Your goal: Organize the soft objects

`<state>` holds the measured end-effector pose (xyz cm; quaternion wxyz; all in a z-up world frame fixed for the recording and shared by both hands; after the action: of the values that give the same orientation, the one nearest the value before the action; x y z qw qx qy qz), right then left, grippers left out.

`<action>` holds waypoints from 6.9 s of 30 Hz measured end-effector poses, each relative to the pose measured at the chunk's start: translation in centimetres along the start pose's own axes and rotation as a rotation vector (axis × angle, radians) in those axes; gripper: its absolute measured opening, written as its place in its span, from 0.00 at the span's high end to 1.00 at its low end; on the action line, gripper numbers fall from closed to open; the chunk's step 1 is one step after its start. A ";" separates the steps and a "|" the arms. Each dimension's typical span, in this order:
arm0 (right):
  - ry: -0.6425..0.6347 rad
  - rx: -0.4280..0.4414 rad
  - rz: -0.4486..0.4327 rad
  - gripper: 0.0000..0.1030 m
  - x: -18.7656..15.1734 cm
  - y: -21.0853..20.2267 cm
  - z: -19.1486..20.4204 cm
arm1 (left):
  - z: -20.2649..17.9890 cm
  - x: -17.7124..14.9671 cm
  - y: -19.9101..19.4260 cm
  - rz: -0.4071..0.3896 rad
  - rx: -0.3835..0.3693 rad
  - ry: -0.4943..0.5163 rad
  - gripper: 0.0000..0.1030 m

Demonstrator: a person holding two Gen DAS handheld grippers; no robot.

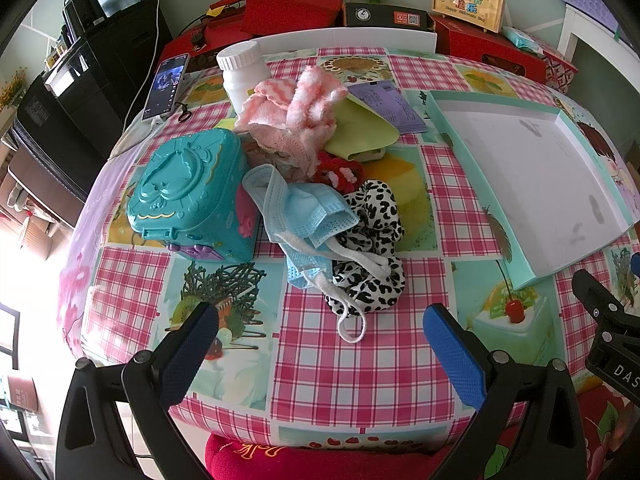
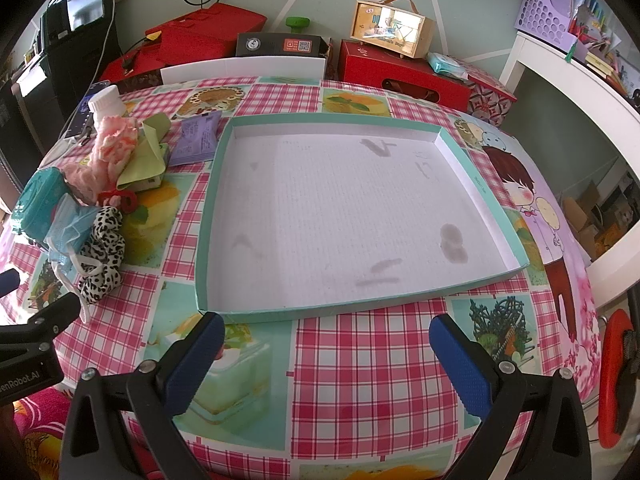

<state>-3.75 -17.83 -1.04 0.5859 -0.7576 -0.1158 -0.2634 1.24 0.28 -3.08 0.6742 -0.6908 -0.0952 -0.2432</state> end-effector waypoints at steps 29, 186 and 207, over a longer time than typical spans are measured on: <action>-0.146 0.422 -0.073 0.02 3.7 -1.3 8.1 | 7.0 1.4 -1.2 -0.055 -0.212 -0.252 0.01; 0.478 -0.018 -0.032 0.81 14.3 8.9 -12.8 | -14.4 15.3 6.1 -0.006 -0.511 0.006 0.88; 0.377 -0.063 0.074 0.76 13.7 10.2 -11.1 | -15.6 14.3 7.1 0.054 -0.470 0.059 0.68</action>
<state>9.70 -33.16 -0.21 0.5825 -0.7166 0.0324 -0.3823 13.59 -18.28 -3.19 0.5039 -0.8235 0.0023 -0.2606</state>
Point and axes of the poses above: each gripper's, at about its wrist camera, not at the fingertips, and y roughly the way its jaws point, z to its left, x to its top, the point moved 3 cm from there along y, roughly the way its jaws point, and after that the axes turned 4 degrees about -x, right-handed, at the moved point
